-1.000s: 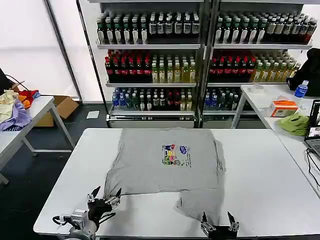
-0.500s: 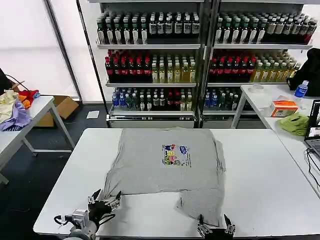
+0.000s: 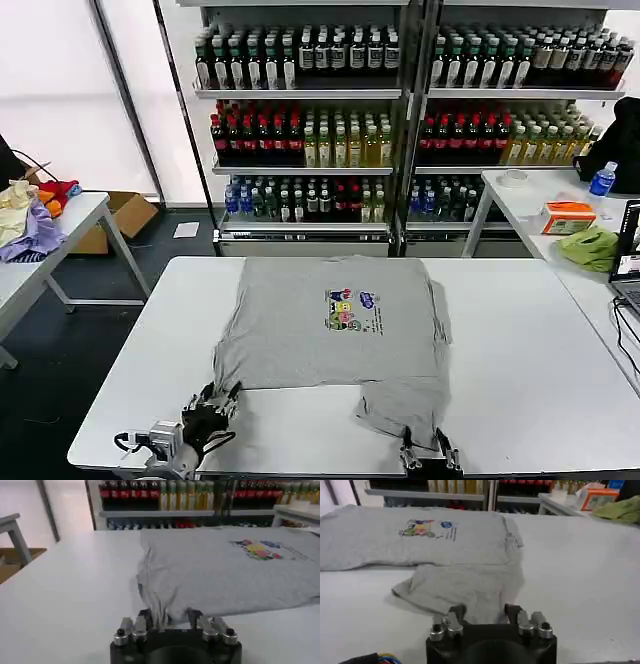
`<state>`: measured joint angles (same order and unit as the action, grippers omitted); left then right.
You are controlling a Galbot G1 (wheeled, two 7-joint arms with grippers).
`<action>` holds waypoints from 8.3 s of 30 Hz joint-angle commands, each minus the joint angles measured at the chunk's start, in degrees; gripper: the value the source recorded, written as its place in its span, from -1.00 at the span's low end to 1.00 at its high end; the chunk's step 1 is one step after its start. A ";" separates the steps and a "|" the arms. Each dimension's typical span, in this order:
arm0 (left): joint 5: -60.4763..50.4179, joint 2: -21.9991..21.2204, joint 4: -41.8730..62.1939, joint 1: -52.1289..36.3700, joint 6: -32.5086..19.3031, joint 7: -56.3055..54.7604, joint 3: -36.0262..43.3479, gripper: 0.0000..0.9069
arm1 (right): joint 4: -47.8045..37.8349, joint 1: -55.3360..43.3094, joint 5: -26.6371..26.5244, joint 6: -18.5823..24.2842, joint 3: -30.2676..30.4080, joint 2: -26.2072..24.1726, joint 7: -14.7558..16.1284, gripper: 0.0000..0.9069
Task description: Fold and organize the clothes.
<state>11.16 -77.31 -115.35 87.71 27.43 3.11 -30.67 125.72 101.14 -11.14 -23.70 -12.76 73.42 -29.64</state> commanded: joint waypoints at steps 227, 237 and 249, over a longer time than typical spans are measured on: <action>6.88 7.62 -15.60 15.42 -1.37 -6.86 -3.33 -0.98 | 8.33 1.03 -8.81 -5.40 -12.71 -5.86 -2.02 -1.00; 5.94 6.86 -12.61 15.05 -2.57 -6.73 -4.01 -0.98 | 9.37 2.62 -7.96 -5.90 -13.08 -6.46 -2.22 -1.00; 3.31 4.45 -11.29 15.39 -2.23 -5.41 0.23 1.00 | 6.71 4.84 -4.60 -5.16 -10.70 -6.37 -2.39 1.00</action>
<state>16.27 -71.52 -127.55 102.07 25.33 -2.91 -32.99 133.40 104.88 -17.71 -29.34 -24.47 67.03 -31.88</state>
